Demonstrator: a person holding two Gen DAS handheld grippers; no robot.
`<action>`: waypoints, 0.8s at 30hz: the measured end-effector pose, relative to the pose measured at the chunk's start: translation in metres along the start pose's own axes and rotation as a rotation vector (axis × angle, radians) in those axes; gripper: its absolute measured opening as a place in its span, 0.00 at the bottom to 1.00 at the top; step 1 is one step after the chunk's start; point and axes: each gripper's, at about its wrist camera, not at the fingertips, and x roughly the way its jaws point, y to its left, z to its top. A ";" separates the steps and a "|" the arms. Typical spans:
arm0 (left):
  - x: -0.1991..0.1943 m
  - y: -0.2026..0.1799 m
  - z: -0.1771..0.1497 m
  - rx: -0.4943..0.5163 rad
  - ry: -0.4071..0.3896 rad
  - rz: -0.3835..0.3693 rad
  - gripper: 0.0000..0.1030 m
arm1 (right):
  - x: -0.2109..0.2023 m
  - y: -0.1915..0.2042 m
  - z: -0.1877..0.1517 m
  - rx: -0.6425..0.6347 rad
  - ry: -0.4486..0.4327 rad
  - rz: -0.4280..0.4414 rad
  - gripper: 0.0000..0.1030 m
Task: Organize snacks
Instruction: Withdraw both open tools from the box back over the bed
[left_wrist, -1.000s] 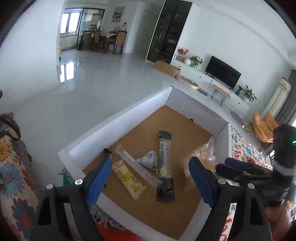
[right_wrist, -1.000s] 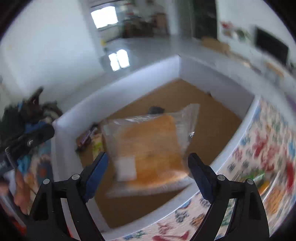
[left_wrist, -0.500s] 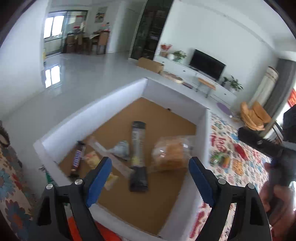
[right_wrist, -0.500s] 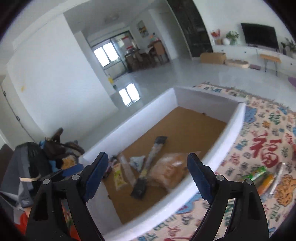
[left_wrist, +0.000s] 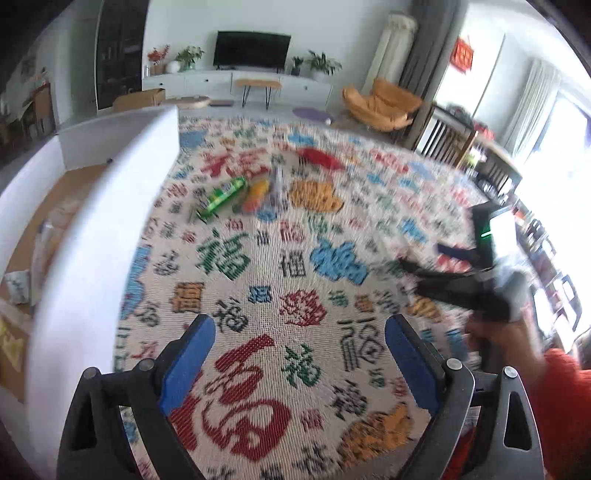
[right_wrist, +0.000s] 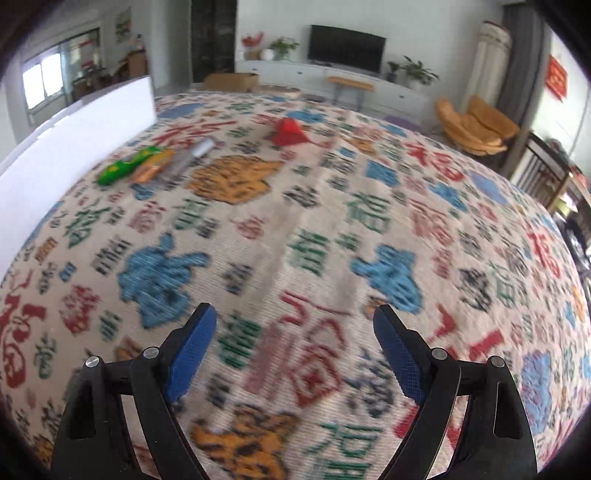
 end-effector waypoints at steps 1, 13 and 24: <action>0.017 -0.002 0.000 0.012 0.010 0.029 0.90 | 0.000 -0.013 -0.007 0.026 0.003 -0.019 0.87; 0.105 0.006 0.005 0.069 0.020 0.185 0.90 | 0.002 -0.052 -0.013 0.175 0.040 -0.009 0.89; 0.110 0.011 0.006 0.051 0.030 0.199 1.00 | 0.002 -0.051 -0.013 0.175 0.042 -0.014 0.89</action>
